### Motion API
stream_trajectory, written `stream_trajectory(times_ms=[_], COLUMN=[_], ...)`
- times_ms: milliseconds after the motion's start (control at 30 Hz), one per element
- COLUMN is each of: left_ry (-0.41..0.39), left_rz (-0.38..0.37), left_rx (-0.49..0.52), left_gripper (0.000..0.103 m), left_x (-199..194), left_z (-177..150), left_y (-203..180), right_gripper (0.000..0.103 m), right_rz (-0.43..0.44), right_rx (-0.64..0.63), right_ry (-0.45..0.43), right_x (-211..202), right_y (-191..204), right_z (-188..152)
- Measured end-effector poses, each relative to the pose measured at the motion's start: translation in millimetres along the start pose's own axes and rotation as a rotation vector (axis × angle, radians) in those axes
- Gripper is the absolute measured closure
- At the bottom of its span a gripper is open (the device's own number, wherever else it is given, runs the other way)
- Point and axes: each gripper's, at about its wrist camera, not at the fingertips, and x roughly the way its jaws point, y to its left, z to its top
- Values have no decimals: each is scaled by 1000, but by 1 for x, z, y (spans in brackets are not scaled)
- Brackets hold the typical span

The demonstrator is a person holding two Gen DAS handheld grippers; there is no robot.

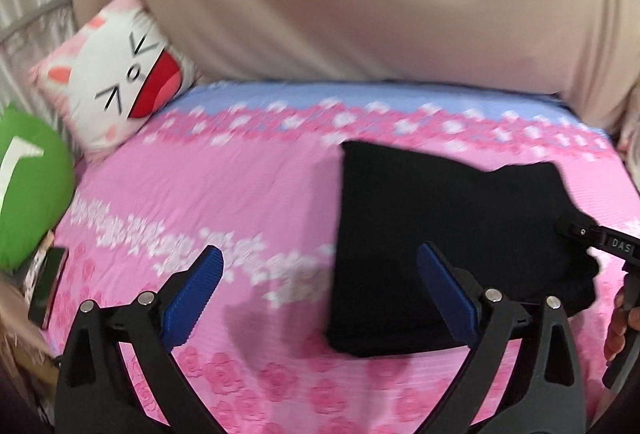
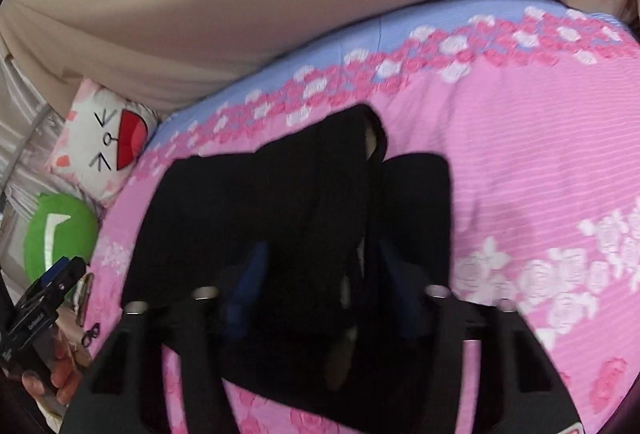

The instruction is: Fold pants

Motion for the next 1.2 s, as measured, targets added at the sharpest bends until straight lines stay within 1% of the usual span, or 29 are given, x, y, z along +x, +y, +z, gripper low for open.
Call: stream_trajectory(times_ms=[33, 67, 100, 133, 200, 267, 300, 367, 400, 433, 467, 500, 567, 600, 633, 667, 700, 767, 800, 867, 967, 1067, 1100, 1167, 1200], left_ry=[17, 24, 30, 36, 30, 23, 24, 39, 49, 67, 77, 87, 102, 108, 115, 121, 126, 141, 147, 158, 163, 157, 157, 160, 161], left_rz=[12, 15, 16, 13, 2, -7, -14, -34, -47, -59, -69, -81, -106, -125, -140, -149, -154, -163, -164, -160, -150, -142, -140, -131, -129], left_rx=[-8, -12, -17, -23, -25, -22, -20, -17, -15, -13, -14, -12, -7, -6, -7, -10, -10, -8, -5, -2, 10, 13, 15, 22, 26], left_gripper=[8, 8, 7, 8, 7, 7, 7, 7, 7, 7, 7, 7, 7, 7, 7, 7, 7, 7, 7, 7, 7, 6, 6, 6, 6], left_x=[7, 10, 15, 17, 19, 19, 20, 27, 31, 35, 37, 39, 40, 40, 41, 42, 42, 46, 48, 52, 52, 48, 47, 47, 46], left_z=[-2, -4, -4, -4, -3, -2, -3, -5, -6, -7, -8, -10, -13, -15, -16, -18, -20, -25, -27, -30, -31, -30, -30, -32, -33], left_y=[6, 9, 12, 15, 17, 18, 17, 15, 13, 9, 7, 5, 2, 0, -1, -2, -3, -7, -10, -15, -21, -20, -19, -20, -20], right_gripper=[79, 83, 88, 89, 89, 89, 89, 88, 87, 79, 79, 76, 66, 58, 54, 52, 49, 49, 49, 49, 49, 46, 43, 43, 43], right_rz=[-29, -36, -36, -22, 8, -38, -64, -101, -122, -145, -137, -97, -58, -56, -61, -66, -65, -46, -14, 10, -16, -55, -75, -133, -183], right_rx=[-12, -25, -46, -57, -92, -133, -135, -90, -57, -36, 5, 40, 87, 89, 84, 77, 77, 108, 137, 158, 126, 35, 3, -64, -109], right_ry=[-8, -15, -38, -68, -162, -243, -256, -212, -142, -82, -71, -103, -113, -133, -155, -154, -135, -99, -86, -73, -70, -68, -62, -51, -47], right_x=[3, 1, -9, -23, -61, -90, -96, -79, -55, -35, -21, -25, -41, -49, -58, -61, -63, -61, -59, -53, -50, -53, -52, -49, -45], right_y=[4, 9, 19, 26, 46, 57, 55, 35, 17, 4, -9, -14, -17, -18, -20, -21, -24, -34, -40, -45, -40, -29, -24, -17, -12], right_z=[-3, -5, -4, -2, 1, -1, -3, -10, -15, -21, -30, -32, -32, -32, -35, -37, -43, -53, -60, -66, -73, -81, -83, -85, -86])
